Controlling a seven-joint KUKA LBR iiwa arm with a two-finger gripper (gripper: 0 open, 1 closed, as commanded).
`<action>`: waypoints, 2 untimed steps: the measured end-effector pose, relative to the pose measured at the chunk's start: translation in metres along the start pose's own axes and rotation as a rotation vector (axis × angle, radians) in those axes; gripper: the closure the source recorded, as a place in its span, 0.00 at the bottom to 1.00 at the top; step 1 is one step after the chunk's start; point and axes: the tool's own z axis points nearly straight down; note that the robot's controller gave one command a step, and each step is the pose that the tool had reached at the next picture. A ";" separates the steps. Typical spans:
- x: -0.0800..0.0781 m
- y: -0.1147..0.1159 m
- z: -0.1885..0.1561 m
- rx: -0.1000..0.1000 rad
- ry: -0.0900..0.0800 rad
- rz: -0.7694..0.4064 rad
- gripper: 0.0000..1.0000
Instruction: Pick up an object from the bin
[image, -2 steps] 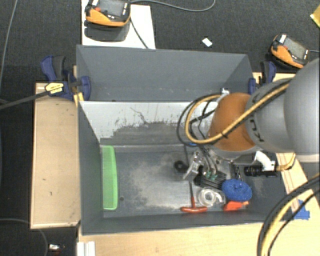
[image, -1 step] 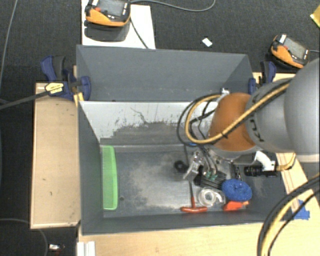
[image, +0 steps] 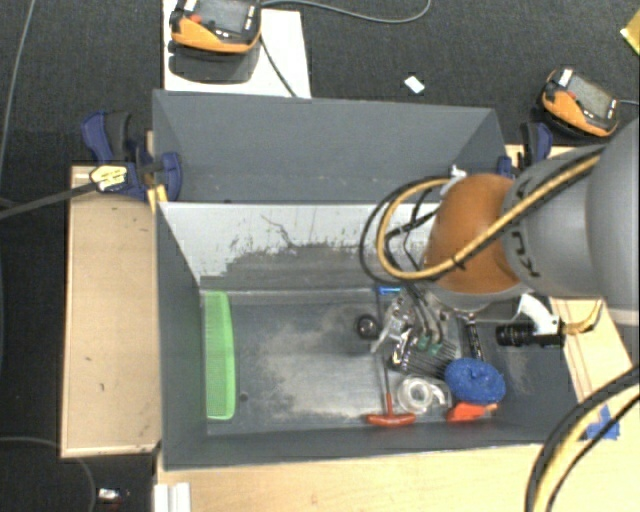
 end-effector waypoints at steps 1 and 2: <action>-0.001 0.001 -0.016 -0.002 -0.003 -0.001 1.00; -0.001 0.001 -0.028 -0.002 -0.003 -0.002 1.00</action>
Offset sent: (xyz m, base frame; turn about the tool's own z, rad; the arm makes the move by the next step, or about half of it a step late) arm 0.0008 0.0004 0.0133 -0.0010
